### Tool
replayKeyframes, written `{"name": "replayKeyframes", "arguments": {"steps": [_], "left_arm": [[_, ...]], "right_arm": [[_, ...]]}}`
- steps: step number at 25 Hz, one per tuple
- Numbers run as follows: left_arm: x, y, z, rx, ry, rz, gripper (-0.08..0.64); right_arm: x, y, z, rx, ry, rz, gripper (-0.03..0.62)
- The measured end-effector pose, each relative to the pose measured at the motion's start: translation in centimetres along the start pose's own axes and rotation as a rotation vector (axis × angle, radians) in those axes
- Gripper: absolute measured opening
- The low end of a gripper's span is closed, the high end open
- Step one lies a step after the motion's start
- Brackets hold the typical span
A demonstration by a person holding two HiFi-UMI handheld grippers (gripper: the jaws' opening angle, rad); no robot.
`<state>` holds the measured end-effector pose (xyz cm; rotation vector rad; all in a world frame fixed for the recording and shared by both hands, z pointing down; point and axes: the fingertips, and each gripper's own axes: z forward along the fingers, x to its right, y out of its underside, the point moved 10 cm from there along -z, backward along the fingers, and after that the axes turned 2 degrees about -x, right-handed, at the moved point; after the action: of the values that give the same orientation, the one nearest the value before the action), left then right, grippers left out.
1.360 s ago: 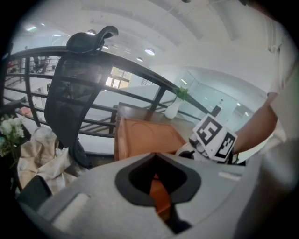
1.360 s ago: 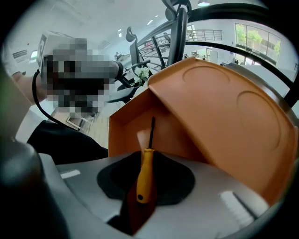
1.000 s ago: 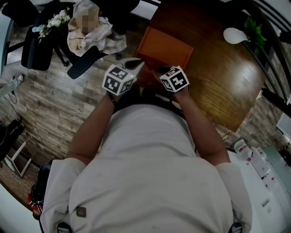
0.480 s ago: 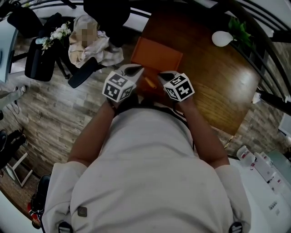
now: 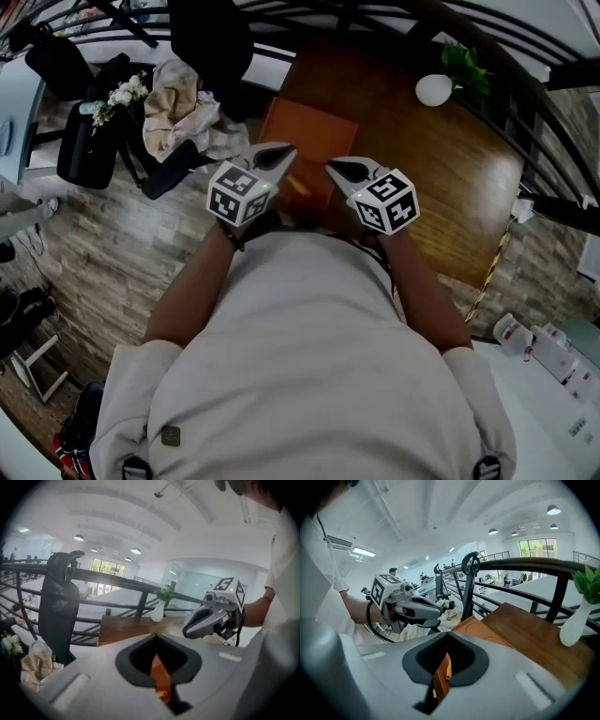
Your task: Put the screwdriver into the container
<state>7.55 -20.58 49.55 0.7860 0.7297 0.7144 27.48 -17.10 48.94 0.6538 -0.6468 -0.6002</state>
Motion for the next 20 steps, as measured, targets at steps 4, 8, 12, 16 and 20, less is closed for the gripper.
{"name": "replayKeyframes", "arguments": {"steps": [4,8,12,16,20], "left_arm": [[1.5,-1.5,-1.1,0.048,-0.002,0.012,0.005],[3.2,-3.6,-2.5,0.099,0.010,0.049,0.005],[4.9,-5.1,-3.6,0.140,0.012,0.083,0.003],[5.5,-5.1,-3.6,0.137,0.015,0.095,0.005],[6.1,-5.2,-3.6,0.120,0.027,0.116,0.005]], "right_arm": [[-1.2,-1.4,-2.7,0.070,-0.001,-0.046,0.008],[-2.2,-2.6,-5.8,0.141,0.009,-0.086,0.008],[-2.6,-3.1,-9.0,0.204,0.033,-0.094,0.008],[-2.2,-2.5,-10.2,0.227,0.055,-0.071,0.008],[-2.6,-1.8,-10.4,0.243,0.050,-0.051,0.008]]}}
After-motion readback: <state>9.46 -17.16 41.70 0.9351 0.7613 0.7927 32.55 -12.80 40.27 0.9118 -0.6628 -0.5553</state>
